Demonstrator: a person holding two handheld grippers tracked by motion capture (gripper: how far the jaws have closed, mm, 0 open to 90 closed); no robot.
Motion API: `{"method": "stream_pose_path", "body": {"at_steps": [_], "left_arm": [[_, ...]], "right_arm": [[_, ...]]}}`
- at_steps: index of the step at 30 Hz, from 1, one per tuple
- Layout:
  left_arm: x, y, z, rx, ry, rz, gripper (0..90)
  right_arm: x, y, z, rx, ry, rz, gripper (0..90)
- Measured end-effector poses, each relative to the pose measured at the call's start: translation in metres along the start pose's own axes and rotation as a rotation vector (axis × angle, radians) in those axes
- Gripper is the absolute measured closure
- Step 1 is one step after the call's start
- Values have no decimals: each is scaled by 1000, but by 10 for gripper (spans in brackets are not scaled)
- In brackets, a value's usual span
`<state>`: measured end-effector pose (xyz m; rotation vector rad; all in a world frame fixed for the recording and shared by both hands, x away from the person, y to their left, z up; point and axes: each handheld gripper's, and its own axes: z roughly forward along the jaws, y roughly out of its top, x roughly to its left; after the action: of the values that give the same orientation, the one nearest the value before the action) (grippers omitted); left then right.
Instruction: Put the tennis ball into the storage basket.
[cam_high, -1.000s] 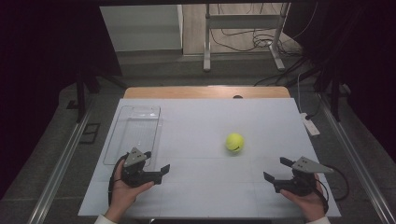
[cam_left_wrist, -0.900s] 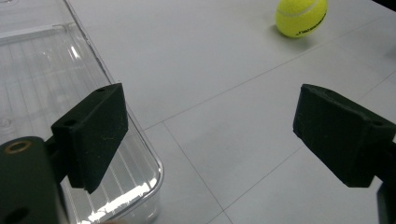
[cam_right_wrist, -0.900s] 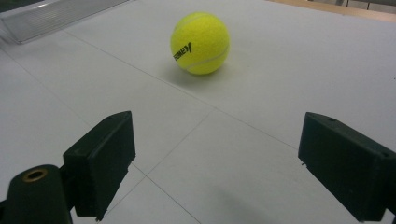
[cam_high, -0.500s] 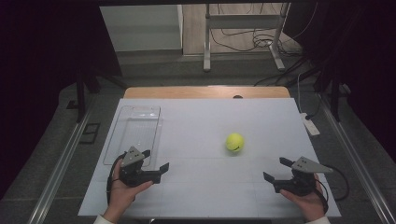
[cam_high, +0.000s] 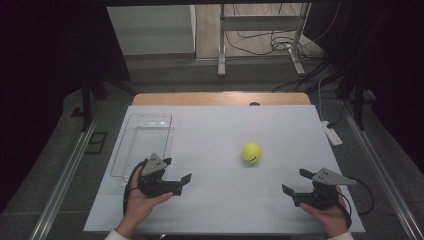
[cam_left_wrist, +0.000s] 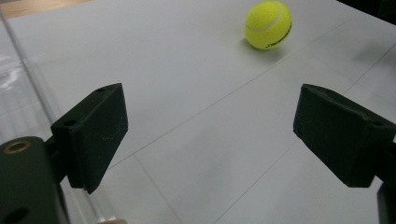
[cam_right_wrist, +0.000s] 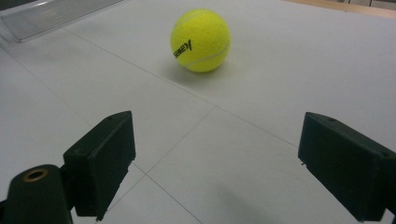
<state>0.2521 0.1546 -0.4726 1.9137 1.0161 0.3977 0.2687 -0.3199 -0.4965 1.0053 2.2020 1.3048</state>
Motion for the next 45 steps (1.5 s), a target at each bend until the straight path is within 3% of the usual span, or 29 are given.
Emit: {"method": "stream_pose_path", "body": {"at_steps": [6,21,45], "left_arm": [[-5,6,7,14,-23,16,112],[-6,11,20,55,-57,3,110],[-15,24,42,93,-92,24,105]], "right_arm": [[0,0,0,-2,0,0,117],[0,-1,1,1,1,2,120],[-1,-2,2,11,0,0,120]]}}
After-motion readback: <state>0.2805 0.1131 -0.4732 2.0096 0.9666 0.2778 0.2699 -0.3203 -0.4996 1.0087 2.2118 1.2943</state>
